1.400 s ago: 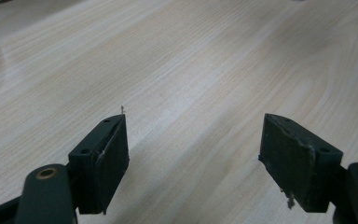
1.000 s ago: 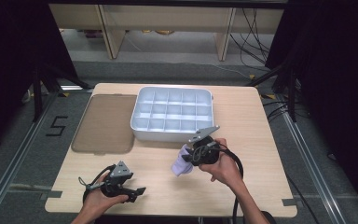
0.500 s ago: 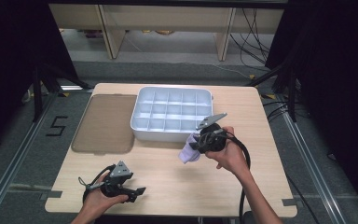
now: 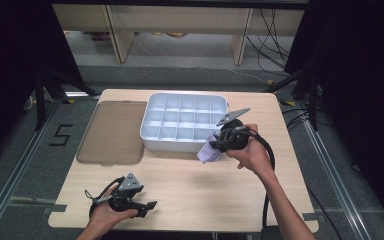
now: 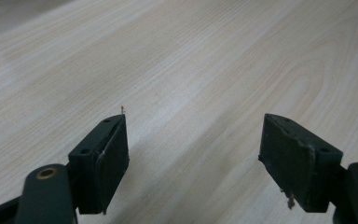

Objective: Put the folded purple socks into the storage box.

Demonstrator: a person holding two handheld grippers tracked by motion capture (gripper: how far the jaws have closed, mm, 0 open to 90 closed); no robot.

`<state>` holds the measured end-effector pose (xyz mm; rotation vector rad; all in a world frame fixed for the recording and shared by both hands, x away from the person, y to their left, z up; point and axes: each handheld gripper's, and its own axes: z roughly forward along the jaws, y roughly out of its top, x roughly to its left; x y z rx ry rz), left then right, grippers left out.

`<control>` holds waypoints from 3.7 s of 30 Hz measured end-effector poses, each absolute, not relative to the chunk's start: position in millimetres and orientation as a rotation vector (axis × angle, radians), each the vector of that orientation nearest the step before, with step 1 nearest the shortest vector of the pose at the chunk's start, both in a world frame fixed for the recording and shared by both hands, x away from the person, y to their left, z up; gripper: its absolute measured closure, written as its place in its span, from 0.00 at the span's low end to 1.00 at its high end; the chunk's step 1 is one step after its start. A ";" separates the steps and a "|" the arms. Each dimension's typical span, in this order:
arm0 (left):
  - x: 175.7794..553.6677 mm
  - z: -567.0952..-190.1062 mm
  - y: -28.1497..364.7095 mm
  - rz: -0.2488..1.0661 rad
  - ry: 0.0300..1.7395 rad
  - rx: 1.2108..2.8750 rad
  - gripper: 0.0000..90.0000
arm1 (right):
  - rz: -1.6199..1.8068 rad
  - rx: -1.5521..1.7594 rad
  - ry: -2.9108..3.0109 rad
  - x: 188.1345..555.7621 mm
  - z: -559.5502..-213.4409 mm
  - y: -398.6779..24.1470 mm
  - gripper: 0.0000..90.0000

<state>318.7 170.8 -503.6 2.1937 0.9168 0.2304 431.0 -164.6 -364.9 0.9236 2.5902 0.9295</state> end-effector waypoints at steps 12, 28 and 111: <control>319.2 -503.4 171.3 0.223 0.909 2.192 0.26 | 0.890 1.010 2.565 450.6 -350.0 -173.8 0.83; 319.1 -503.5 171.2 0.218 0.915 2.189 0.26 | 0.790 1.081 2.515 494.3 -353.7 -178.9 0.83; 318.5 -508.6 167.6 0.193 0.912 2.197 0.26 | 0.456 1.102 2.631 534.0 -447.6 -146.2 0.97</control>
